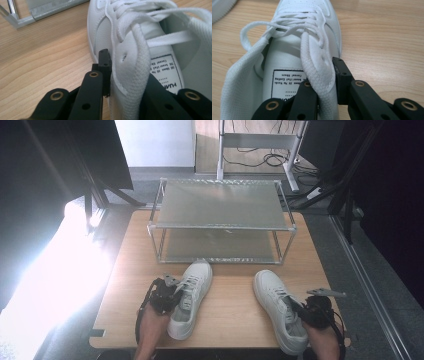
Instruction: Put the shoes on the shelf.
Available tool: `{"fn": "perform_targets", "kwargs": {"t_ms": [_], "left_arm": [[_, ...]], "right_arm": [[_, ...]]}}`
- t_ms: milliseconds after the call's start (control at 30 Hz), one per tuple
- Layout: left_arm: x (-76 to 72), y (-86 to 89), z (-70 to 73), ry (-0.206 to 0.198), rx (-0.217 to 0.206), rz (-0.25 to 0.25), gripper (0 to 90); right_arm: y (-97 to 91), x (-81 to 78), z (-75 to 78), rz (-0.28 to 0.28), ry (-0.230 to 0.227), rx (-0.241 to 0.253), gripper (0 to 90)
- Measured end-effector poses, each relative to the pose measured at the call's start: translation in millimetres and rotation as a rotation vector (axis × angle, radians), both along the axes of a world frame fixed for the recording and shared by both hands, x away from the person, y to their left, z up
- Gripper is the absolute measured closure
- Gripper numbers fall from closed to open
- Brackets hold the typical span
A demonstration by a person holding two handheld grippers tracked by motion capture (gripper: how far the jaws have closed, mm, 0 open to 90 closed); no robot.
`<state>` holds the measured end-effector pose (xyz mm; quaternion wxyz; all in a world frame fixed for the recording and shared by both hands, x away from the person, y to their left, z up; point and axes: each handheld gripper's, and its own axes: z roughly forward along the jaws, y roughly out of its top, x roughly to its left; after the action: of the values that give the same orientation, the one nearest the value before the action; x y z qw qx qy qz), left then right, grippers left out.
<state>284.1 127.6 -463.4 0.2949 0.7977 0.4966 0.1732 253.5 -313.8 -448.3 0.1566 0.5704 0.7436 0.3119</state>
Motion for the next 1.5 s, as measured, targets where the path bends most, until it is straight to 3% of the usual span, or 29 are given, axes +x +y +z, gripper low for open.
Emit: {"fn": "perform_targets", "kwargs": {"t_ms": [400,633,667,833,967,1100,1167,1200,1467,1500], "left_arm": [[0.5,12.5,5.3,0.004,-0.087,-0.007,82.9],[-2.8,22.4,14.5,-0.007,-0.218,0.023,82.9],[-2.8,22.4,14.5,-0.007,-0.218,0.023,82.8],[-6.8,23.9,22.1,-0.027,-0.25,0.029,82.7],[-9.7,26.4,27.5,-0.041,-0.28,0.035,82.7],[-13.7,28.3,32.2,-0.056,-0.316,0.037,82.7],[-15.5,29.3,34.0,-0.067,-0.34,0.044,82.6],[-16.5,29.6,35.3,-0.07,-0.349,0.049,82.6],[-22.3,36.0,45.8,-0.118,-0.43,0.071,82.6],[-23.1,36.9,47.1,-0.123,-0.442,0.072,82.6]], "right_arm": [[-2.3,13.7,3.1,0.049,-0.003,0.096,83.4],[9.3,25.7,6.7,0.087,-0.012,0.184,83.1],[9.3,25.7,6.7,0.087,-0.012,0.184,83.1],[20.7,34.8,16.0,0.112,-0.042,0.26,83.2],[25.8,36.7,21.7,0.12,-0.061,0.281,83.2],[31.5,38.4,29.3,0.136,-0.081,0.357,83.1],[32.3,38.5,30.3,0.138,-0.085,0.376,83.0],[33.0,38.8,32.2,0.142,-0.088,0.41,82.9],[33.5,38.9,40.2,0.141,-0.109,0.489,82.5],[32.2,39.4,42.0,0.138,-0.108,0.517,82.4]]}}
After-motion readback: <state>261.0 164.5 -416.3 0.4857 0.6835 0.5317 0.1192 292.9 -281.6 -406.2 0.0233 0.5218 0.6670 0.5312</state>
